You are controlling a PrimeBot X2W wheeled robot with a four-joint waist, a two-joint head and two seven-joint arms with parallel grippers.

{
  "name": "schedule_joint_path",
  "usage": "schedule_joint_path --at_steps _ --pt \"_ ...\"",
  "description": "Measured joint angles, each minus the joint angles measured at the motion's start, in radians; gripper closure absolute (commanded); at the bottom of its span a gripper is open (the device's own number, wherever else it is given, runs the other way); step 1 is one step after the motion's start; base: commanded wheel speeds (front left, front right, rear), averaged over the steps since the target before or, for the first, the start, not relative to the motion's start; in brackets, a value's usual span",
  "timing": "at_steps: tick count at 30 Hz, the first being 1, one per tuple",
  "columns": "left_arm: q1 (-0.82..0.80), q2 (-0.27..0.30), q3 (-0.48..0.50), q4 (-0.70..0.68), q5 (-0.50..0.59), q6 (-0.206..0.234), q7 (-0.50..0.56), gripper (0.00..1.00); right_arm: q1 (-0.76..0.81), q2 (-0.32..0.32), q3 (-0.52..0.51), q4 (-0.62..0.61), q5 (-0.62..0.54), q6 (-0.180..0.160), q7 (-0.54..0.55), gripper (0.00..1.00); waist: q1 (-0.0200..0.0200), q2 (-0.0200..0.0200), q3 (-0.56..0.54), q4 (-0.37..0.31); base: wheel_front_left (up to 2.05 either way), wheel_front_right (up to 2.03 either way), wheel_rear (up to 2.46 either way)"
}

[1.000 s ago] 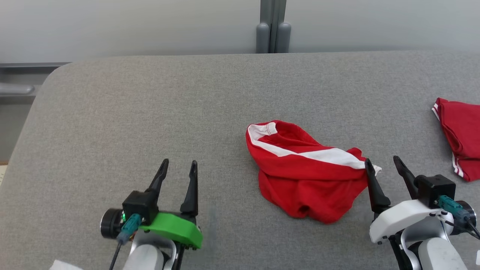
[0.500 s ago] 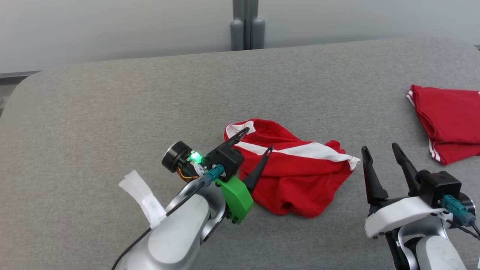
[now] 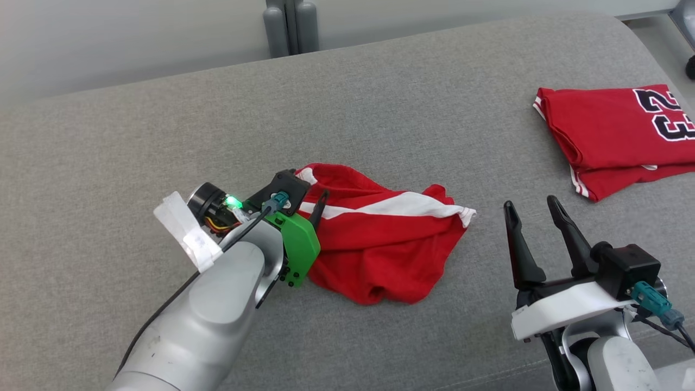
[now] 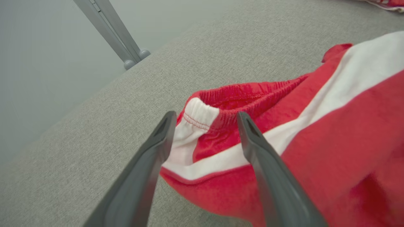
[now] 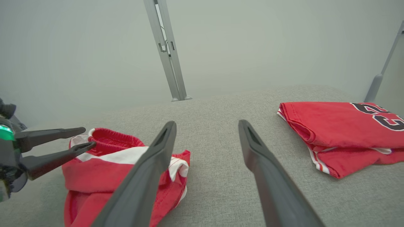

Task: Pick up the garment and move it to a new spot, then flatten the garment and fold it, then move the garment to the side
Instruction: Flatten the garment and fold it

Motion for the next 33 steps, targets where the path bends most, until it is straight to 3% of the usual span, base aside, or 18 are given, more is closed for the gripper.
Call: schedule_joint_path --at_steps 1,2,3,4,5,6,12,15,20,28,33 --pt "-0.007 0.0 -0.003 0.012 -0.002 0.0 0.0 0.0 -0.001 0.0 0.001 0.0 0.0 0.0 -0.002 0.0 0.0 -0.0001 0.005 -0.006 0.0 0.0 0.0" --pt "-0.012 0.0 -0.007 0.022 -0.004 0.006 0.001 0.23 -0.001 0.0 0.003 0.0 0.002 0.0 -0.003 0.0 0.0 0.0 0.008 -0.011 0.0 0.0 0.0" --pt "-0.02 0.0 -0.018 0.037 -0.004 0.007 0.012 0.53 -0.002 0.0 0.006 0.0 0.002 0.0 -0.004 0.0 0.0 0.0 0.011 -0.016 0.0 0.0 0.0" --pt "-0.025 0.0 -0.026 0.043 -0.004 0.007 0.018 0.53 -0.002 0.0 0.009 0.001 0.004 0.0 -0.004 0.0 0.0 0.0 0.015 -0.02 0.0 0.0 0.0" --pt "-0.03 -0.001 -0.03 0.046 -0.011 0.007 0.022 0.84 -0.002 0.0 0.011 0.002 0.008 0.0 -0.009 0.0 0.0 0.0 0.018 -0.024 0.0 0.0 0.0" --pt "-0.035 -0.001 -0.035 0.049 -0.02 0.004 0.03 1.0 -0.003 0.0 0.012 0.002 0.01 0.0 -0.012 0.0 0.0 0.0 0.021 -0.026 0.0 0.0 0.0" --pt "-0.045 -0.002 -0.065 0.067 -0.054 0.009 0.027 1.0 -0.009 0.0 0.006 0.005 0.012 0.0 -0.029 0.0 0.0 0.0 0.031 -0.029 0.0 0.0 0.0" --pt "-0.043 -0.002 -0.033 0.062 -0.097 0.071 -0.035 1.0 -0.012 0.0 -0.005 0.004 0.012 0.0 -0.034 0.0 0.0 0.0 0.033 -0.024 0.0 0.0 0.0" --pt "0.0 -0.002 0.027 0.035 -0.223 0.113 -0.104 1.0 -0.013 0.0 -0.02 -0.001 0.006 0.0 -0.046 0.0 0.0 0.0 0.03 0.003 0.0 0.0 0.0" --pt "0.069 -0.002 0.116 -0.028 -0.426 0.224 -0.14 1.0 -0.003 0.001 -0.049 -0.006 -0.007 0.0 -0.058 0.0 0.0 0.0 0.006 0.085 0.0 0.0 0.0" --pt "0.135 -0.002 0.157 -0.038 -0.49 0.267 -0.149 1.0 0.0 0.001 -0.049 -0.008 -0.007 0.0 -0.047 0.0 0.0 0.0 -0.012 0.139 0.0 0.0 0.0"
